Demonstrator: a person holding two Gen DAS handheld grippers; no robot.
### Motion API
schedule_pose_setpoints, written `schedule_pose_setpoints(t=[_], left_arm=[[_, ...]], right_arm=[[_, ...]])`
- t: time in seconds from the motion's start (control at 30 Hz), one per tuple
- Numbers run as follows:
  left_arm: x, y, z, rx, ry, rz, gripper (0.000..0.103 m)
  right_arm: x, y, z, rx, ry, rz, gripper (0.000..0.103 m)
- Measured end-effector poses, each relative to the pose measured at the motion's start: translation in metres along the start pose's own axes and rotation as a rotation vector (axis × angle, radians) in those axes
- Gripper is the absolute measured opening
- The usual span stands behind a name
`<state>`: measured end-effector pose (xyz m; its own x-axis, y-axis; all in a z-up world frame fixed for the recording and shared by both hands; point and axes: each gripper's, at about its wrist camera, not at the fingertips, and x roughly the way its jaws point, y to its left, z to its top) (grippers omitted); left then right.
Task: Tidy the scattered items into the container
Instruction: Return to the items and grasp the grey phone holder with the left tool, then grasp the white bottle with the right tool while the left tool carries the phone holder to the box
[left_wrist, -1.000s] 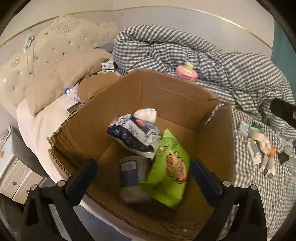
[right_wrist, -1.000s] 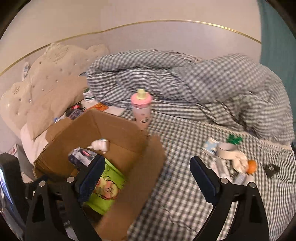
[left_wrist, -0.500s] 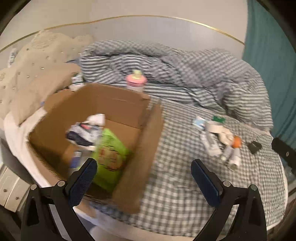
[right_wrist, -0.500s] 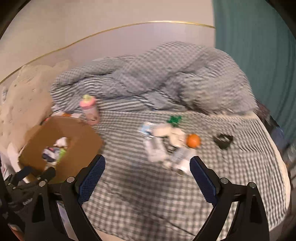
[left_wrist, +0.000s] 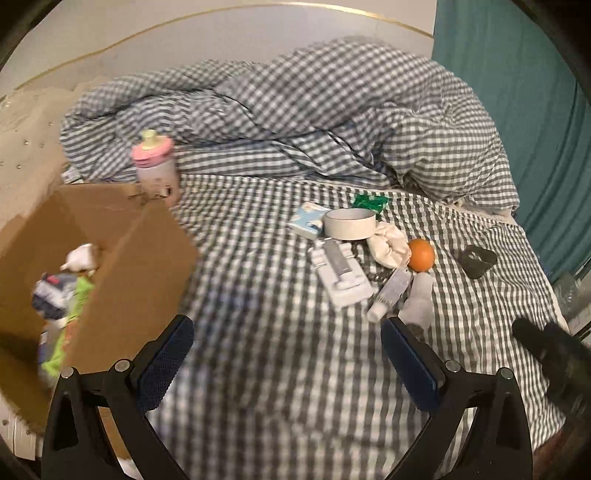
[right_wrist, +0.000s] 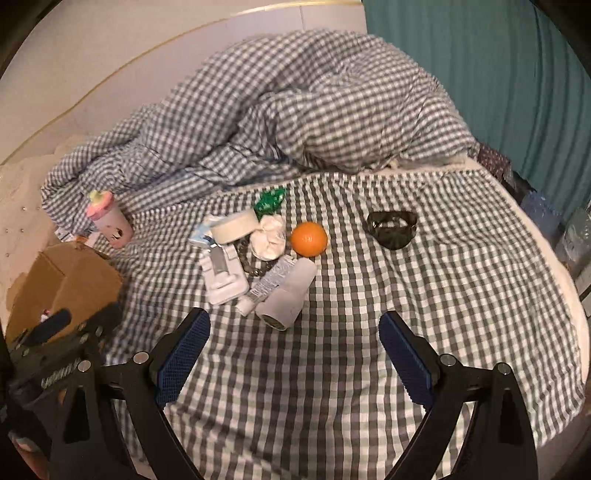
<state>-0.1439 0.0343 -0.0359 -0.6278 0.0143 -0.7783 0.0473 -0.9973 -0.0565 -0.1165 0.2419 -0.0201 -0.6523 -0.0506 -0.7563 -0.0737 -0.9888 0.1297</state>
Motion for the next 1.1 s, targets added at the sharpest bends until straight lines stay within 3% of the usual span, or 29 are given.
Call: schedule_pose_setpoints(t=[0.2, 0.5, 0.7, 0.8, 0.93, 1.1], left_arm=[[0.074, -0.019, 0.023, 0.022, 0.099, 0.042, 0.103], [0.15, -0.034, 0.04, 0.061, 0.176, -0.004, 0.103], [0.182, -0.047, 0.038, 0.071, 0.22, -0.029, 0.103], [0.197, -0.05, 0.035, 0.067, 0.252, -0.057, 0.087], [0.203, -0.051, 0.034, 0.038, 0.275, -0.109, 0.081], [0.213, -0.05, 0.033, -0.016, 0.313, -0.168, 0.084]], right_arm=[[0.059, 0.001, 0.007, -0.022, 0.086, -0.014, 0.093], [0.129, 0.003, 0.008, -0.047, 0.184, -0.024, 0.093], [0.155, 0.003, 0.007, -0.037, 0.207, -0.027, 0.089], [0.167, 0.001, 0.004, -0.015, 0.224, -0.022, 0.078], [0.177, 0.005, 0.001, -0.019, 0.239, -0.013, 0.078], [0.186, 0.007, -0.002, -0.007, 0.242, -0.017, 0.077]])
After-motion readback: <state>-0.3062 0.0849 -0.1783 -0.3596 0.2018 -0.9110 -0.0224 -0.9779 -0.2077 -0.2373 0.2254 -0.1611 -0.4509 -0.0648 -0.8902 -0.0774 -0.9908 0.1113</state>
